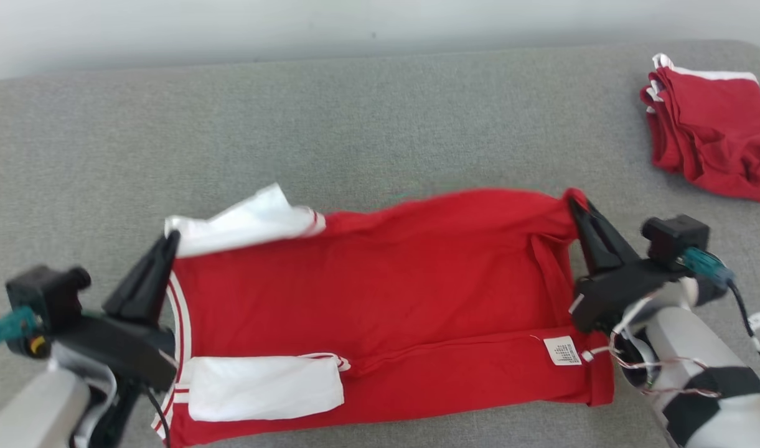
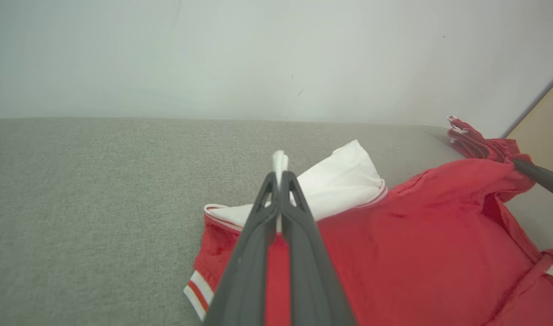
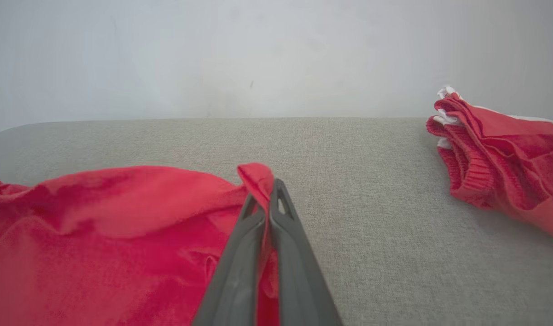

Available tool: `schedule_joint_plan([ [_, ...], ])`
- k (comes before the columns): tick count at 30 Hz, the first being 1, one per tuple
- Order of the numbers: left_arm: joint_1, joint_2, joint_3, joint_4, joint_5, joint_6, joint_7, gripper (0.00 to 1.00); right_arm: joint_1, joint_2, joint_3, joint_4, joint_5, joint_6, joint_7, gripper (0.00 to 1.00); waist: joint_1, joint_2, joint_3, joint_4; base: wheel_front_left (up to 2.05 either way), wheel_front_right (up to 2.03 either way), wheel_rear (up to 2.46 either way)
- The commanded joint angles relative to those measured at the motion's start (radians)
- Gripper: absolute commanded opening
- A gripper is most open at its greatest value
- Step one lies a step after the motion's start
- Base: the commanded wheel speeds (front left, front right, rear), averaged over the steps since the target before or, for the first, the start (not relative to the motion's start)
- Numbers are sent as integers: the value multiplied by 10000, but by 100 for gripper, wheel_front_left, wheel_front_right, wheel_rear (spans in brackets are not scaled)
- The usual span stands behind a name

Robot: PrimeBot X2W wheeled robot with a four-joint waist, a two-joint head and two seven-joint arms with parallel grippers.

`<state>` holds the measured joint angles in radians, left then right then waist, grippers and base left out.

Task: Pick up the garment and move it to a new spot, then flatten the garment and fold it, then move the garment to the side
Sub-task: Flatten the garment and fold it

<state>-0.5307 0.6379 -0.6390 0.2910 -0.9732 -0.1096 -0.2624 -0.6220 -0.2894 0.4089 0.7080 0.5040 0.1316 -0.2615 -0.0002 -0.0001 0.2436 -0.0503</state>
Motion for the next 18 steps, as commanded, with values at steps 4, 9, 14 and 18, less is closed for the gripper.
schedule_joint_plan([
  [4,1031,-460,614,-102,441,-86,-29,0,720,-392,-173,-405,189,-26,-43,0,2,1,-251,215,0,0,0],
  [9,1882,-878,989,1,956,-124,-30,0,1678,-614,-424,-1201,340,-26,-43,0,2,1,-457,341,0,0,0],
  [14,2488,-1255,1295,112,1295,-159,-30,0,2504,-778,-452,-1934,221,-26,-41,0,2,1,-549,371,0,0,0],
  [18,3099,-1688,1606,171,1414,-189,-30,0,3232,-837,-757,-2418,185,-26,150,0,2,1,-629,342,0,0,0],
])
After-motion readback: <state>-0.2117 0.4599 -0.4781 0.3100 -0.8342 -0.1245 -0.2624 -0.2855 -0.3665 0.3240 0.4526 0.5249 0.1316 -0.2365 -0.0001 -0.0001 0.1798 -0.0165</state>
